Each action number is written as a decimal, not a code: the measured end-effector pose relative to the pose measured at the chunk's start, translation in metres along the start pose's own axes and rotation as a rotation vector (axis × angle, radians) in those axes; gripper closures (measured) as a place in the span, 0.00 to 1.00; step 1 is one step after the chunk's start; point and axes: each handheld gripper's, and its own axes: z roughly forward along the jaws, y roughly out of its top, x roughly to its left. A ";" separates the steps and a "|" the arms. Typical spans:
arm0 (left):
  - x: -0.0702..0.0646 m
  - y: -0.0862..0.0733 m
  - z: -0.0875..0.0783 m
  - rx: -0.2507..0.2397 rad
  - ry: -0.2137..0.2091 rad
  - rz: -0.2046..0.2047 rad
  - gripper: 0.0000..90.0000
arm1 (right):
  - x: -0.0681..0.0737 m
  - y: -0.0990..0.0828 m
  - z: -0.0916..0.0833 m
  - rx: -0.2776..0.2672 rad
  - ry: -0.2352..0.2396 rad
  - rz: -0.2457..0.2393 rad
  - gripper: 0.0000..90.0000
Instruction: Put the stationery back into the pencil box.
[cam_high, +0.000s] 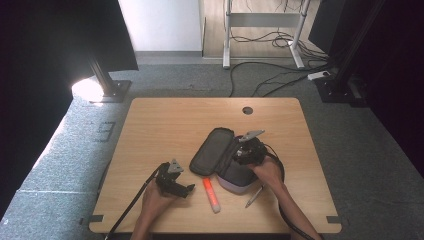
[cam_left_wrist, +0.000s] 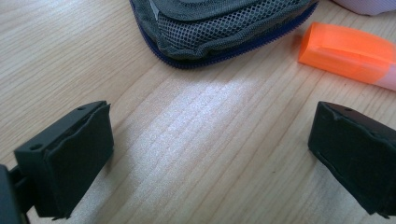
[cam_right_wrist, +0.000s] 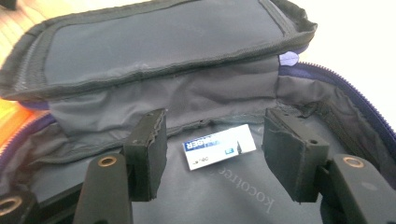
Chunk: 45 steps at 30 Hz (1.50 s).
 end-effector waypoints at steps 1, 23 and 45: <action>0.000 0.000 0.000 0.000 0.000 0.000 0.00 | 0.000 0.000 0.000 0.000 0.000 0.000 0.44; 0.000 0.000 0.000 0.000 0.001 0.000 0.00 | -0.008 -0.011 -0.033 -0.029 -0.010 0.030 0.36; 0.000 0.000 0.000 0.000 0.000 0.000 0.00 | -0.014 -0.037 -0.060 -0.037 -0.055 0.091 0.18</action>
